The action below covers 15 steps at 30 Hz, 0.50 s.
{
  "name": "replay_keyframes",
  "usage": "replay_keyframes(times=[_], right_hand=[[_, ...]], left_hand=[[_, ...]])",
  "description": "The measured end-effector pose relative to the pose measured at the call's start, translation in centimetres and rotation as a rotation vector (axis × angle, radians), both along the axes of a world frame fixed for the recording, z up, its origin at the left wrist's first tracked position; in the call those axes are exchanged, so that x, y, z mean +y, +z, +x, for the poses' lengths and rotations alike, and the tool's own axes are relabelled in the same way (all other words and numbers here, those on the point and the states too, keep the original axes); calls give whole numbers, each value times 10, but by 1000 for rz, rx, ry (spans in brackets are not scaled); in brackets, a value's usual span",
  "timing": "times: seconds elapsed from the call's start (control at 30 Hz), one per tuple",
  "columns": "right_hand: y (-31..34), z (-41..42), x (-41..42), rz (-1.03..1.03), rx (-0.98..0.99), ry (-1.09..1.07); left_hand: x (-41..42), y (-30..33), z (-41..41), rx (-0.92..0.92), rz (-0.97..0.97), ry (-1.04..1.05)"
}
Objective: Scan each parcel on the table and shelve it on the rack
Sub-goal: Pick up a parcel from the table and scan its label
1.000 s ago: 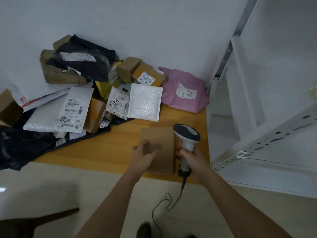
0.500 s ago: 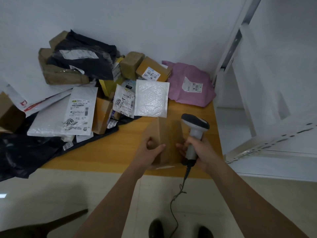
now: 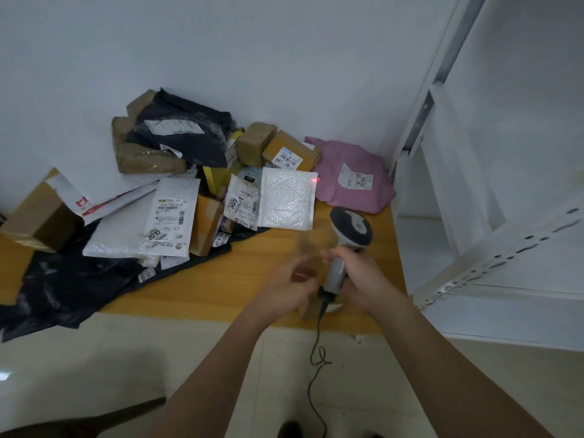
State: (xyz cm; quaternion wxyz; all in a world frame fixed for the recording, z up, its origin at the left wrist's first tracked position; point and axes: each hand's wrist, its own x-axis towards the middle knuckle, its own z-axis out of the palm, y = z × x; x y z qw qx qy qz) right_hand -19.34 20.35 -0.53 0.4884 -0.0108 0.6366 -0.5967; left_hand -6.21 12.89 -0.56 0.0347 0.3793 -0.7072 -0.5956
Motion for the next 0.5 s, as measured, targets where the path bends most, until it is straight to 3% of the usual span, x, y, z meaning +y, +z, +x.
replay_keyframes(times=[0.07,0.17,0.33,0.43,0.5], right_hand=[[7,8,-4,0,15,48],[16,14,-6,-17,9,89],[23,7,3,-94,-8,233],[13,-11,14,87,296,228],[-10,-22,23,276,428,188]], left_hand=[[7,14,-1,13,117,-85],[8,19,-1,-43,53,-97],[12,8,-4,85,35,-8],[4,-12,-3,-9,-41,275],[1,-27,0,-60,-99,343]])
